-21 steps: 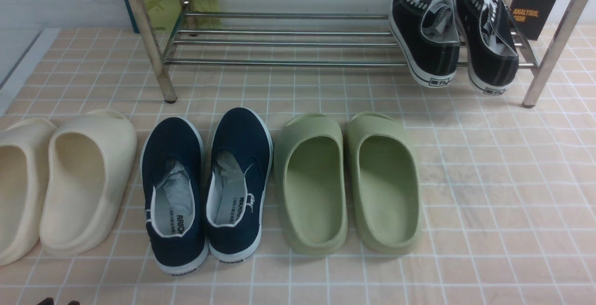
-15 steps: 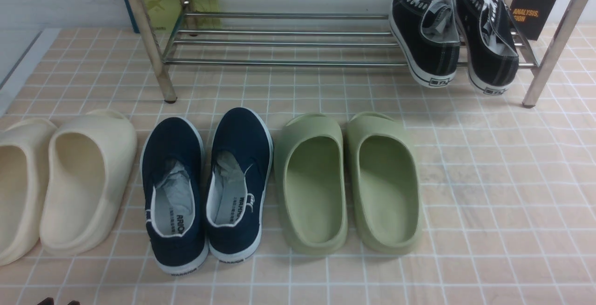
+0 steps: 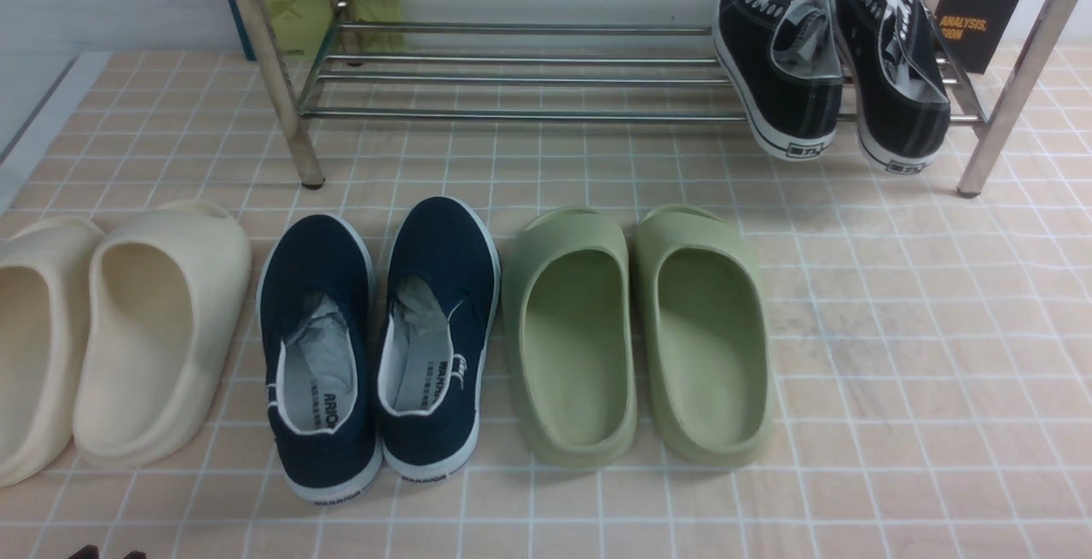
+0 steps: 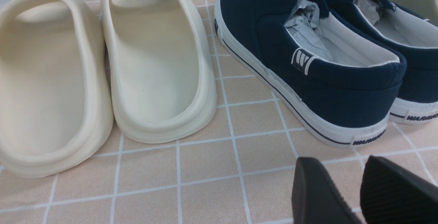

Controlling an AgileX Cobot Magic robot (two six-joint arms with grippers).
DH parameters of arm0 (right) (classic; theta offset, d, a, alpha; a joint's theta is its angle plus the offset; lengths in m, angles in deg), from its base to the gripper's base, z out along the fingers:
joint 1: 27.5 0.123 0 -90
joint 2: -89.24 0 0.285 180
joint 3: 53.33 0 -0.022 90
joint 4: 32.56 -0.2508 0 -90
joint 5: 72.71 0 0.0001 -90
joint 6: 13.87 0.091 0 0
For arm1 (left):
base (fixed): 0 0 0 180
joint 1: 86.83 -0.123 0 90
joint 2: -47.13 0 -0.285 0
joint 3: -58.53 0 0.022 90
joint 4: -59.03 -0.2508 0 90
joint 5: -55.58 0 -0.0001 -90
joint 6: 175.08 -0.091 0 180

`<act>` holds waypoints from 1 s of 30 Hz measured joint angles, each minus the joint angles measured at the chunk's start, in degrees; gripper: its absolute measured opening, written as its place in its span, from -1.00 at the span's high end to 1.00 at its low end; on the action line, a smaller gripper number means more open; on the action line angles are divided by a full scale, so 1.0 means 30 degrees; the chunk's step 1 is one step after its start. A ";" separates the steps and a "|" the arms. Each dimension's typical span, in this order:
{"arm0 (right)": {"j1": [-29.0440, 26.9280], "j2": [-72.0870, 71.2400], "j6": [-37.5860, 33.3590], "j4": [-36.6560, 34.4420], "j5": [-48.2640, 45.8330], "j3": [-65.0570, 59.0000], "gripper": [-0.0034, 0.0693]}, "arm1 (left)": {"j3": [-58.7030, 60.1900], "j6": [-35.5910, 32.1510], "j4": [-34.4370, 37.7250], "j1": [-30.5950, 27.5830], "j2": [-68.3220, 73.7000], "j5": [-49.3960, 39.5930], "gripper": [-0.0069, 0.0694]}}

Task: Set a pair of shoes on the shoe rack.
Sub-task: Use the left arm to grab the shoe closest to it

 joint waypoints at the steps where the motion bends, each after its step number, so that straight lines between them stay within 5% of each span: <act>1: 0.0000 0.0000 0.0000 0.0000 0.0000 0.0000 0.60 | 0.0000 0.0000 0.0000 0.0000 0.0000 0.0000 0.19; 21: 0.0000 0.0000 0.0000 0.0000 0.0000 0.0000 0.53 | 0.0156 0.0000 -0.0391 0.0000 0.0000 0.1435 0.19; 25: 0.0000 0.0000 0.0000 0.0000 0.0000 0.0000 0.52 | 0.0195 0.0000 -0.0429 0.0000 0.0000 0.4973 0.19; 30: 0.0000 0.0000 0.0000 0.0000 0.0000 0.0000 0.51 | 0.0195 0.0000 -0.0437 0.0000 0.0000 1.3469 0.19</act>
